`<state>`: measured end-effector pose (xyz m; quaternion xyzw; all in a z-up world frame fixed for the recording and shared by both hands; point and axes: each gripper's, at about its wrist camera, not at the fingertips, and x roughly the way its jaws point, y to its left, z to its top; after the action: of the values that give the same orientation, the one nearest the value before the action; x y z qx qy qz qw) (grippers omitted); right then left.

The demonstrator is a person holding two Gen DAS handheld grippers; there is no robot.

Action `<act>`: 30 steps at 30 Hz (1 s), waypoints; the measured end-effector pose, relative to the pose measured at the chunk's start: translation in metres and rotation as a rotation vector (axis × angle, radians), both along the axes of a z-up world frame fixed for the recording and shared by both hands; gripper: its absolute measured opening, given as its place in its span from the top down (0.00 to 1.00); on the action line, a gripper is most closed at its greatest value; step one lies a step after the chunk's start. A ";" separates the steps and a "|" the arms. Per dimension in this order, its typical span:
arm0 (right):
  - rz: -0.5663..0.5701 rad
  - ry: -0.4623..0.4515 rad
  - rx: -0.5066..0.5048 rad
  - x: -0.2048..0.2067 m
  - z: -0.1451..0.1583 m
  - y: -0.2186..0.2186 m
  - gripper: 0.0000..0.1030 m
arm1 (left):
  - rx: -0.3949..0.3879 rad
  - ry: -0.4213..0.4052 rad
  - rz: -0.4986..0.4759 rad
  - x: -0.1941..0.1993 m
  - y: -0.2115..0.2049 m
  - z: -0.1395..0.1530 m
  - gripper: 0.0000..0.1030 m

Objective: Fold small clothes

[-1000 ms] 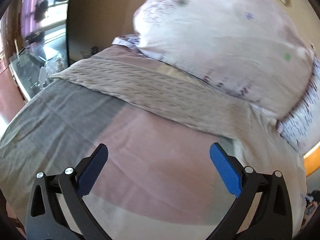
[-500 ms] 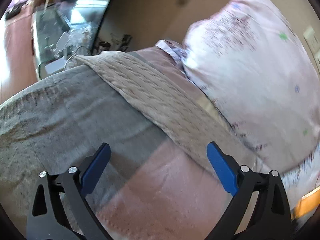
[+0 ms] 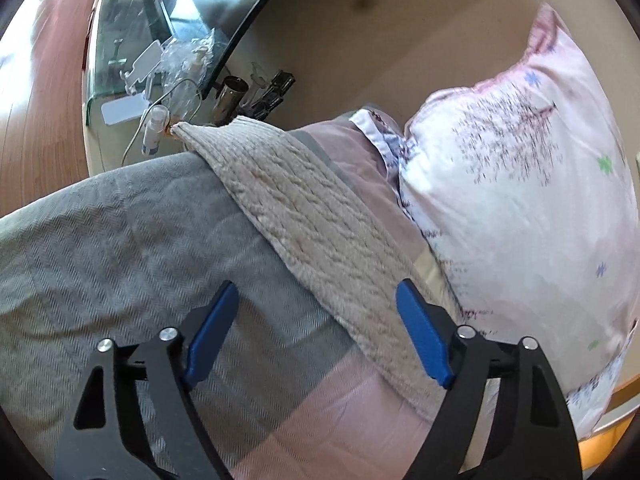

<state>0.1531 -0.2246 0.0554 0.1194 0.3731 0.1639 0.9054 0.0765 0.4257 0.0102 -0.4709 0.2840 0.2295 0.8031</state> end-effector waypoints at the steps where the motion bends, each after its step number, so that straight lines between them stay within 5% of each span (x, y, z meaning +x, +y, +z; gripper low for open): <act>1: -0.018 0.006 0.001 0.001 -0.001 -0.007 0.15 | -0.011 -0.008 0.007 0.000 0.003 -0.001 0.26; 10: -0.160 0.034 -0.015 0.000 -0.009 -0.054 0.13 | -0.181 -0.075 -0.006 0.007 0.024 -0.014 0.45; 20: -0.145 0.040 -0.029 -0.002 -0.014 -0.051 0.13 | -0.175 -0.074 0.017 0.010 0.031 -0.014 0.43; 24: -0.150 0.033 -0.037 -0.003 -0.014 -0.052 0.13 | -0.172 -0.073 0.042 0.011 0.038 -0.015 0.50; 28: -0.162 0.026 -0.043 -0.005 -0.013 -0.056 0.13 | -0.133 -0.009 0.052 0.017 0.044 -0.018 0.88; 30: -0.170 0.025 -0.045 -0.005 -0.013 -0.060 0.13 | -0.112 0.005 0.045 0.021 0.042 -0.015 0.92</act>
<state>0.1479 -0.2846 0.0421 0.1324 0.3764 0.0766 0.9137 0.0975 0.4678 -0.0047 -0.5206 0.2877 0.2323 0.7696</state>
